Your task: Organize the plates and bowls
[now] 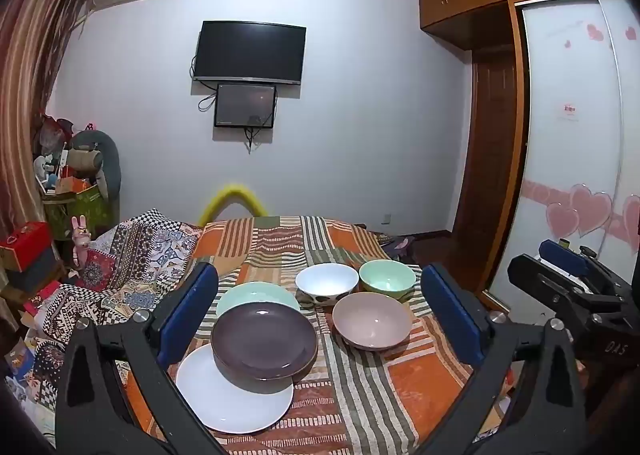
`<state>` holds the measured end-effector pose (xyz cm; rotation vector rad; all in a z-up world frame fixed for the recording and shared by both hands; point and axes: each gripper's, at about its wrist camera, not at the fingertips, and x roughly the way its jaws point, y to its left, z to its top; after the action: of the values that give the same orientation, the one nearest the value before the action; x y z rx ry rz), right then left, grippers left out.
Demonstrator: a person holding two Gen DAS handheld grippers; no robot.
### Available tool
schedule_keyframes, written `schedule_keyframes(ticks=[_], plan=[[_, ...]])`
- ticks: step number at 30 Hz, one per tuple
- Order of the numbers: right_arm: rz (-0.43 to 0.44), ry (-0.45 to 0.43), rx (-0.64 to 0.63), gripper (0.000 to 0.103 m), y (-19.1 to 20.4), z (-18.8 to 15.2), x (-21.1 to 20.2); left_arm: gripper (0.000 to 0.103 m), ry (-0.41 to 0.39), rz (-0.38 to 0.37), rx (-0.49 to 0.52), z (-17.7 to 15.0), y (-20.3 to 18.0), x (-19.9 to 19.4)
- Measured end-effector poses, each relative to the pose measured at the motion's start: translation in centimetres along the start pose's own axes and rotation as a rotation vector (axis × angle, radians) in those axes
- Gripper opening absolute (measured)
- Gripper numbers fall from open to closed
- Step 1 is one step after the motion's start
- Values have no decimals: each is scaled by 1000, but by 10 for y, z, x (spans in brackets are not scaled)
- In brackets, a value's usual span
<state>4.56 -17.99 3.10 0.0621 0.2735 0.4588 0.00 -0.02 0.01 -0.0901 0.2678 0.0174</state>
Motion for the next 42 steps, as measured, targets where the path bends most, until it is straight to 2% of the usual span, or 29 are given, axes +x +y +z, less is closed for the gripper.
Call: schedule_keyframes(ticks=[13,42], plan=[[4,0,15,102,0,2,5,103,-30,13,16,1,-2,-1],[7,-5,25,102,-1,1,4,103,-23,6,25,-3,-6,3]])
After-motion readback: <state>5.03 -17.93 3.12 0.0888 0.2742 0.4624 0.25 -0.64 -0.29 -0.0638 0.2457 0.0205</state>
